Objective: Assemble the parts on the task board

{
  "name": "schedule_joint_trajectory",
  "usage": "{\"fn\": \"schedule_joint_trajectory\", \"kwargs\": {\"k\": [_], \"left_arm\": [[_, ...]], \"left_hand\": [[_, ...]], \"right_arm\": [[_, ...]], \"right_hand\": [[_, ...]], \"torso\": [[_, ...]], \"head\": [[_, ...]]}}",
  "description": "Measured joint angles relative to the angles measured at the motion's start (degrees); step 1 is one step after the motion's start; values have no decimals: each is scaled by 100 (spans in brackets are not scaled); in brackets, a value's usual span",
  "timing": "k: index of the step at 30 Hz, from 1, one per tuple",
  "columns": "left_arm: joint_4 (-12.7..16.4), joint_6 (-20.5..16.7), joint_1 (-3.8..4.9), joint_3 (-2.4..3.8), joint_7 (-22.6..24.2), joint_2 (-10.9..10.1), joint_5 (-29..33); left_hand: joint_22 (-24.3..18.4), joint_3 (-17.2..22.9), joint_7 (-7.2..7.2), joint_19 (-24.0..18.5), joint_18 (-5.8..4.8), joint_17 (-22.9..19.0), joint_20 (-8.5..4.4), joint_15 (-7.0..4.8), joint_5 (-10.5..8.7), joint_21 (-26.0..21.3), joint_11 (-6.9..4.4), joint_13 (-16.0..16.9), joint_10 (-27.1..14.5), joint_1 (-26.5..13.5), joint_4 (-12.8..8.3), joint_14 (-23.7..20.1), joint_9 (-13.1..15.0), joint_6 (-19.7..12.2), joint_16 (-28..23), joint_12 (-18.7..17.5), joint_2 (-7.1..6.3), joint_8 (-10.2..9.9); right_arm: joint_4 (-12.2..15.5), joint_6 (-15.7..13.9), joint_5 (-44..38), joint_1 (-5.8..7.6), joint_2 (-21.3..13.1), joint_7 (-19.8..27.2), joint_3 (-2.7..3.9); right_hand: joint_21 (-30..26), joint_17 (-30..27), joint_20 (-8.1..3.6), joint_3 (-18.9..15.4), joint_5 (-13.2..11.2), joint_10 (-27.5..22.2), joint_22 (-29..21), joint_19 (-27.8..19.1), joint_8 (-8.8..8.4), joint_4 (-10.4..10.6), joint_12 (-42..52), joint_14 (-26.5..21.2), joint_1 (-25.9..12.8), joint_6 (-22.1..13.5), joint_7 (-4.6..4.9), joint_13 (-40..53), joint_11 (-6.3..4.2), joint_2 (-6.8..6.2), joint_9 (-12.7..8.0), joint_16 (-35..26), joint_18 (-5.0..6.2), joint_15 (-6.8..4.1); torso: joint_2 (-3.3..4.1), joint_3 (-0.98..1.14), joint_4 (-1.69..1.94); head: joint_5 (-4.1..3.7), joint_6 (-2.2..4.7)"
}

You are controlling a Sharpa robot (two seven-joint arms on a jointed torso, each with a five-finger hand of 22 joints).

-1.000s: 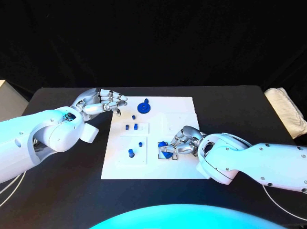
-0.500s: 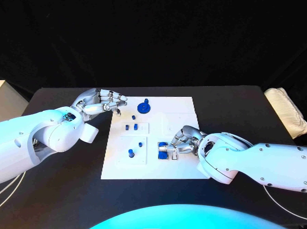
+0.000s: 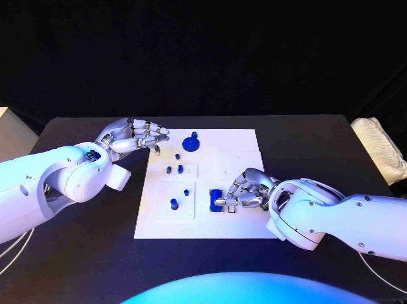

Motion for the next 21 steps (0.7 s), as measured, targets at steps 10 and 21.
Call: {"fn": "schedule_joint_trajectory", "kwargs": {"k": [10, 21], "left_arm": [[-2, 4, 0, 0, -11, 2, 0], [-2, 8, 0, 0, -18, 3, 0]], "left_hand": [[-5, 0, 0, 0, 0, 0, 0, 0, 0, 0, 0, 0, 0, 0, 0, 0, -5, 0, 0, 0, 0, 0], [-5, 0, 0, 0, 0, 0, 0, 0, 0, 0, 0, 1, 0, 0, 0, 0, -4, 0, 0, 0, 0, 0]], "right_arm": [[-31, 96, -62, -2, 23, 103, 0], [-171, 198, -240, -3, 154, 56, 2]], "right_hand": [[0, 0, 0, 38, -4, 0, -1, 0, 0, -34, 23, 0, 221, 0, 0, -1, 0, 52, 0, 0, -1, 0], [0, 0, 0, 221, -94, 0, -2, 0, 0, -16, 23, 0, 381, 0, 0, -1, 0, 125, -13, 0, 0, 0]], "torso": [[3, -2, 4], [6, -5, 10]], "head": [[0, 2], [0, -4]]}}
